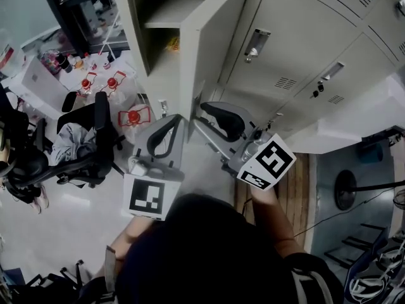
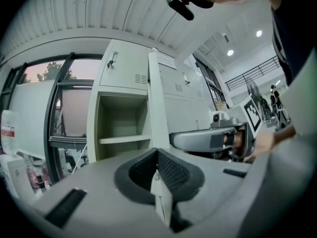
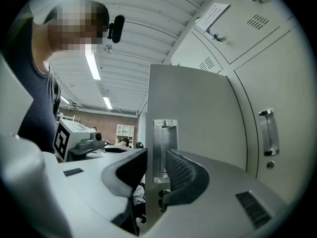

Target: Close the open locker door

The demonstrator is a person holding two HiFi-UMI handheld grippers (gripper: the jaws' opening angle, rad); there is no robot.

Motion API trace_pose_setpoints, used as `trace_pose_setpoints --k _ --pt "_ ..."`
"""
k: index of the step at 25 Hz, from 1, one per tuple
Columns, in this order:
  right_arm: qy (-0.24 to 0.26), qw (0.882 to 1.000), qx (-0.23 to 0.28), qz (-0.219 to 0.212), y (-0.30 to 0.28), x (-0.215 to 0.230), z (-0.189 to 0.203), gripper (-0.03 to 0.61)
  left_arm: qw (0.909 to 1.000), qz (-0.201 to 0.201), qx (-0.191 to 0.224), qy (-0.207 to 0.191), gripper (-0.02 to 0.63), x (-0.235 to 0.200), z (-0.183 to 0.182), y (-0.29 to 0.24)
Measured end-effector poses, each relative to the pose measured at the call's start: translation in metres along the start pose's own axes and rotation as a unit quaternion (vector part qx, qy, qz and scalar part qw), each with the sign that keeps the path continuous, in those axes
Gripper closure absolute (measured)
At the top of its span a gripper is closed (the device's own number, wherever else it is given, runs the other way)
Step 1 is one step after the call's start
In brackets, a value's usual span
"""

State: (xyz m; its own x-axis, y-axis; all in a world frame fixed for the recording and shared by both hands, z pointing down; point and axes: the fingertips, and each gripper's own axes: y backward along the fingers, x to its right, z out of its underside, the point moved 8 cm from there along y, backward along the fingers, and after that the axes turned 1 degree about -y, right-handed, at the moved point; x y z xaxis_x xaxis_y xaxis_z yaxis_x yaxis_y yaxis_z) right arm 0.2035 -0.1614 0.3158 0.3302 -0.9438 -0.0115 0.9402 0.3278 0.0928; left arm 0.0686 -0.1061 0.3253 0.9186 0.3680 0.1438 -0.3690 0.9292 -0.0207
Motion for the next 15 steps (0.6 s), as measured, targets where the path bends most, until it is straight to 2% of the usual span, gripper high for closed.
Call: trace_pose_setpoints --k 8,12,15 --pt "-0.009 0.999 -0.012 -0.05 -0.033 0.007 0.005 0.463 0.9995 -0.026 0.003 0.019 0.612 -0.026 0.005 0.001" --pt "-0.004 0.998 -0.022 -0.062 -0.048 0.01 0.004 0.465 0.9993 -0.024 0.004 0.029 0.612 -0.039 0.007 -0.001" --pt "0.0 0.998 -0.027 -0.061 -0.058 0.011 0.004 0.495 0.9991 -0.024 0.006 0.035 0.612 -0.05 0.008 -0.003"
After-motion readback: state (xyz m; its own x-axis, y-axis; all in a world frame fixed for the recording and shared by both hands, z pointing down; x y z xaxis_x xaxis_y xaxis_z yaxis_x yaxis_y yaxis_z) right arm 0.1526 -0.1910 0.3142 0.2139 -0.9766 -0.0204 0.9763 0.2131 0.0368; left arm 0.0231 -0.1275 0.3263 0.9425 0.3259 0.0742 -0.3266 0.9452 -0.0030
